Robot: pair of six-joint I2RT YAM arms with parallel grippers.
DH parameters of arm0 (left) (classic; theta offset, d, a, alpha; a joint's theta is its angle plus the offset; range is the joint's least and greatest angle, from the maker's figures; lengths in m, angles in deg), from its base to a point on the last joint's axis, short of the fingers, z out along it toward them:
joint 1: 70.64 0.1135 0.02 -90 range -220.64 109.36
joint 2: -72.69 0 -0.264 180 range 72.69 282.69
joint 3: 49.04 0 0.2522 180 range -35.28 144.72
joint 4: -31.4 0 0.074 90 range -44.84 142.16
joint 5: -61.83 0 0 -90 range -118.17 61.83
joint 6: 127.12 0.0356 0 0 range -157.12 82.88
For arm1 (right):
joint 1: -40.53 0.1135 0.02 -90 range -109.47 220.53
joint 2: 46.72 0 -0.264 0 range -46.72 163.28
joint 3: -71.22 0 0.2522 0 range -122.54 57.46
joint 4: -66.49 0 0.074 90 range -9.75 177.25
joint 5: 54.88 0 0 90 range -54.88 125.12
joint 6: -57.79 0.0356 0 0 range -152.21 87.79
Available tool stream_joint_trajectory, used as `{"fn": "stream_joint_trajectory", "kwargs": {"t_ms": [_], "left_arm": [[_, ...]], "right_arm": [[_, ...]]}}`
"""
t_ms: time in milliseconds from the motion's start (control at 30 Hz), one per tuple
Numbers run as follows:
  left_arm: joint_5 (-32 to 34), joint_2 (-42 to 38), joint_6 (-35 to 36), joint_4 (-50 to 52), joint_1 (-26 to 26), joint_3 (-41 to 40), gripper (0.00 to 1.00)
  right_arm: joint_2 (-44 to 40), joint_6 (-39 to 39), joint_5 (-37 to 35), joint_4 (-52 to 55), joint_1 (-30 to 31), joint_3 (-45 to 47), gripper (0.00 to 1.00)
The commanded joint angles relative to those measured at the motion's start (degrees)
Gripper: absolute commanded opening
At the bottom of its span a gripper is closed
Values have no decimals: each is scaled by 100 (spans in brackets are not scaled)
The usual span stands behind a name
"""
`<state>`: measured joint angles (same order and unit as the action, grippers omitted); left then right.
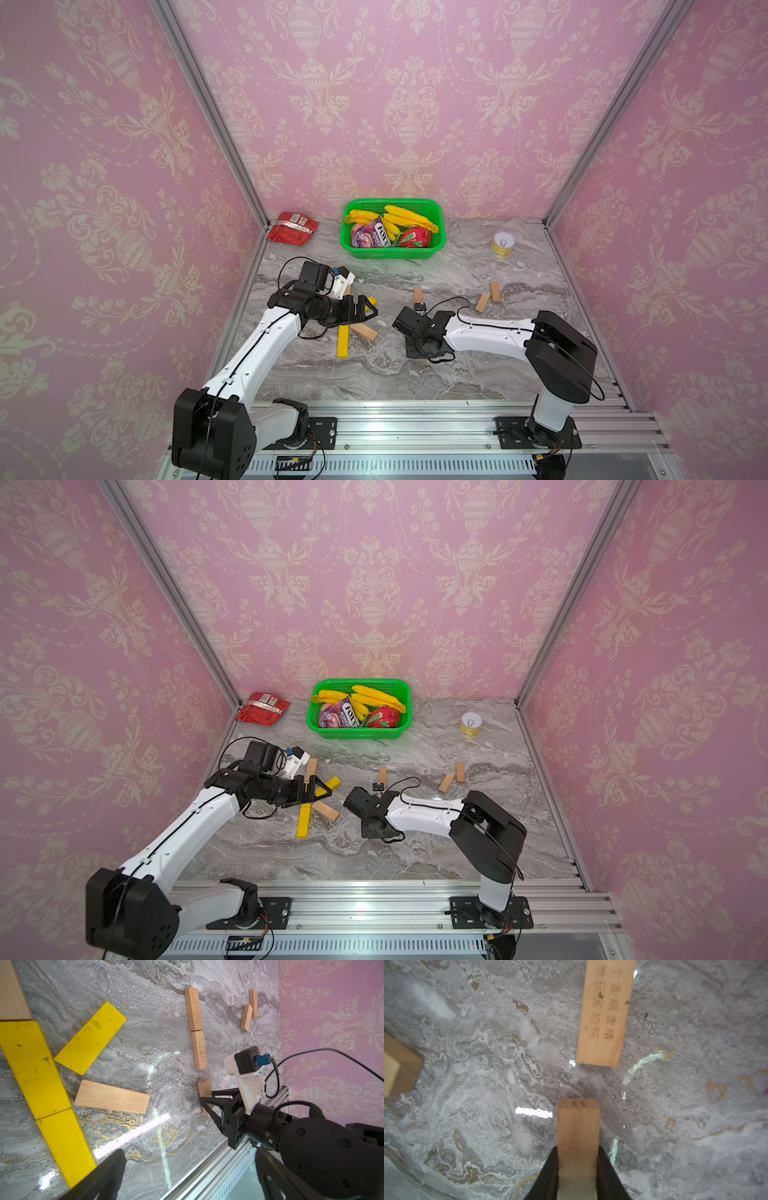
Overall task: Assemble the letter k with building blocks
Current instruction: Assemble the building block at the center of the board.
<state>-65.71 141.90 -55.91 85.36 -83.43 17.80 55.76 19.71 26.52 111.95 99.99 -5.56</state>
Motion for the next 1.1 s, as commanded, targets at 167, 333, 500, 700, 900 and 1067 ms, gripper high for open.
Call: {"fn": "stream_joint_trajectory", "kwargs": {"t_ms": [167, 333, 500, 700, 900, 1067], "left_arm": [[98, 25, -73, 137, 66, -29, 99], [98, -2, -81, 135, 64, -26, 99], [72, -4, -86, 119, 66, -35, 99], [54, -5, -93, 108, 66, -42, 99], [36, -5, -90, 102, 65, -43, 99], [19, -14, -92, 93, 66, -44, 99]], "right_arm": [[133, 250, -35, 171, 48, -95, 24], [161, 258, -70, 196, 39, -122, 24], [203, 255, -88, 178, 14, -122, 24], [246, 215, -137, 187, -57, -157, 24], [295, 188, -198, 155, -117, -140, 24], [334, 190, -238, 187, -171, -102, 24]]}}
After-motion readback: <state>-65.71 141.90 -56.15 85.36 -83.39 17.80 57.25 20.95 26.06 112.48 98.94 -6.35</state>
